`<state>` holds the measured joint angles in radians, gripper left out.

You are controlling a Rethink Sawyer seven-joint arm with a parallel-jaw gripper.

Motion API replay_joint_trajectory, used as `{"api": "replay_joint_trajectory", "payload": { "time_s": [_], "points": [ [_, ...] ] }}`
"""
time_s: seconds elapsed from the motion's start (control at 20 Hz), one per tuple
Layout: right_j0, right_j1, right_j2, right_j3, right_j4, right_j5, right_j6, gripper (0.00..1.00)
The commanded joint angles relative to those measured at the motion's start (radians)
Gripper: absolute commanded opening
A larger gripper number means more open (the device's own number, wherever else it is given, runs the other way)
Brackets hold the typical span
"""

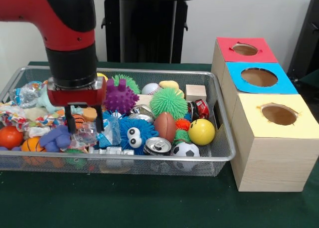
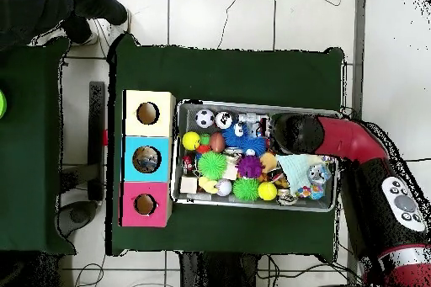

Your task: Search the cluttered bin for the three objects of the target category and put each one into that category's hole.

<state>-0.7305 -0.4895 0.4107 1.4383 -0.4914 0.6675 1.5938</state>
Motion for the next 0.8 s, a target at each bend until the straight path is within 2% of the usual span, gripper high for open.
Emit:
{"api": "replay_joint_trajectory", "payload": {
  "time_s": [0.05,0.4,0.8],
  "points": [
    [-0.027,-0.086,0.058,0.097,0.019,0.124,-0.141,1.00],
    [-0.028,-0.130,0.054,0.178,0.016,0.091,-0.106,1.00],
    [0.013,-0.131,0.046,0.222,0.007,0.014,-0.022,1.00]
  ]
}}
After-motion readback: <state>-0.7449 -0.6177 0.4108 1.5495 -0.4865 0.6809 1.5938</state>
